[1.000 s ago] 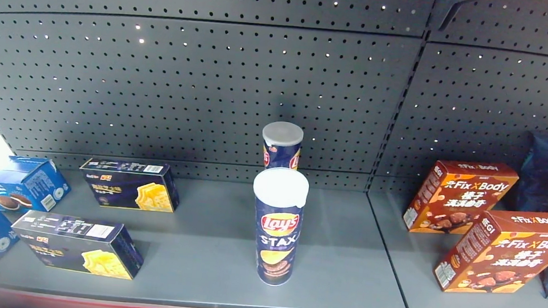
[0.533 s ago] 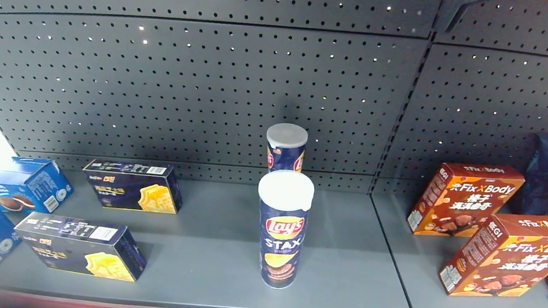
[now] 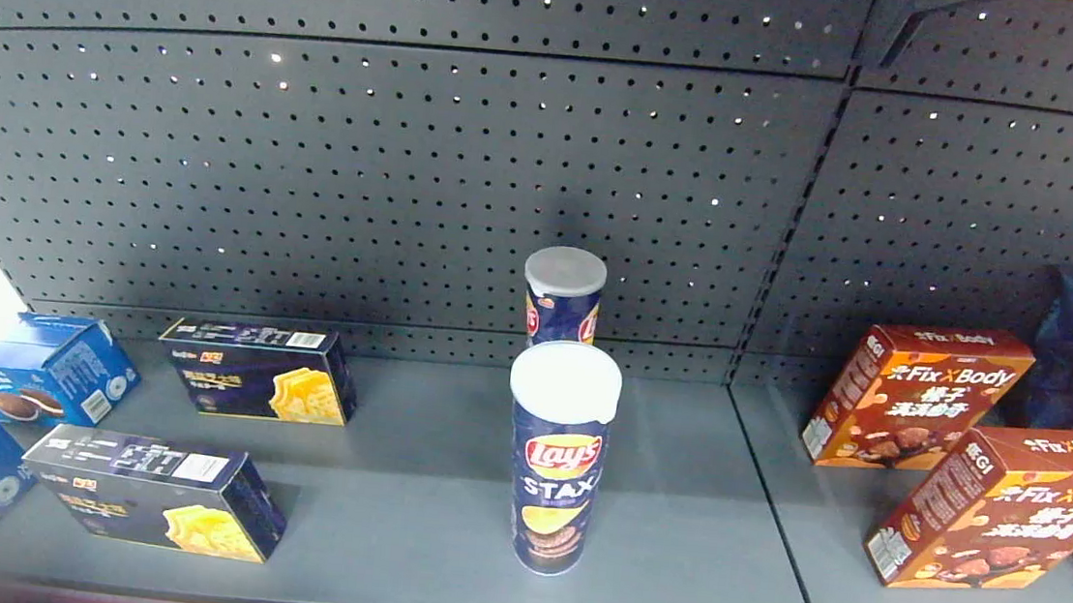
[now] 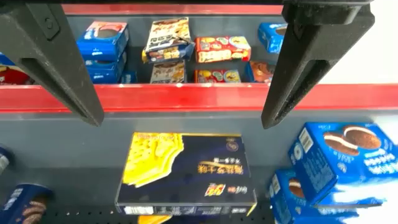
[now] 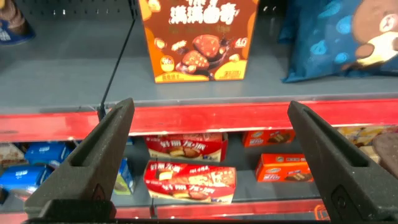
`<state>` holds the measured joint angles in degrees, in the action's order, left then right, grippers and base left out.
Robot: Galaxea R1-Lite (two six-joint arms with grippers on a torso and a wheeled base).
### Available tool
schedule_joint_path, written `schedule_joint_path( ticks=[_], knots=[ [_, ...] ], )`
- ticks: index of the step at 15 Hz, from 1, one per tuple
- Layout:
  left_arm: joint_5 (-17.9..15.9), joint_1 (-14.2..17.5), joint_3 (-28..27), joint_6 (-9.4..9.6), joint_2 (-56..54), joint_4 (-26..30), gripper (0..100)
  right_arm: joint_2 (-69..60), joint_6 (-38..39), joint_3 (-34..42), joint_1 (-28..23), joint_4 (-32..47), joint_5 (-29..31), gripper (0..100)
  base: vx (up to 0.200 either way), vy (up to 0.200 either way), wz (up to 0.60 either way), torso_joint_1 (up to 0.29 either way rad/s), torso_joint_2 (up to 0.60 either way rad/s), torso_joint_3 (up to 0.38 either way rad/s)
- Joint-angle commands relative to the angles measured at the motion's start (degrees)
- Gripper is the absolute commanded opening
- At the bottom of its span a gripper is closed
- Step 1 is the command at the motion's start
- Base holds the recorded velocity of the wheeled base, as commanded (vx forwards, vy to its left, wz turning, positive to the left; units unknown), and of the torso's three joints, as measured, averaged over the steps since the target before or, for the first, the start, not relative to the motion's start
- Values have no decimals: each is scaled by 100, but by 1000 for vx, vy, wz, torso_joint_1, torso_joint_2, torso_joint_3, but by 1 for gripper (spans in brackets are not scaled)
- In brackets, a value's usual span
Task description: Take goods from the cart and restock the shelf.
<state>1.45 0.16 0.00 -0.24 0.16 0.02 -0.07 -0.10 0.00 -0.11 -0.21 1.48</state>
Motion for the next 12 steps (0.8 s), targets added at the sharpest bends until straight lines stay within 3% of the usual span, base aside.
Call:
schedule_joint_path(
  ticks=[1, 3, 12],
  knots=[
    [-4, 11, 0, 7, 11, -2, 100, 7, 1, 0, 2, 3, 2, 100, 0, 0, 0, 0, 0, 0],
    [-4, 11, 0, -2, 11, -2, 100, 7, 1, 0, 2, 3, 2, 100, 0, 200, 0, 5, 2, 5],
    [-22, 11, 0, -2, 11, -2, 100, 7, 1, 0, 2, 3, 2, 100, 0, 0, 0, 0, 0, 0]
  ],
)
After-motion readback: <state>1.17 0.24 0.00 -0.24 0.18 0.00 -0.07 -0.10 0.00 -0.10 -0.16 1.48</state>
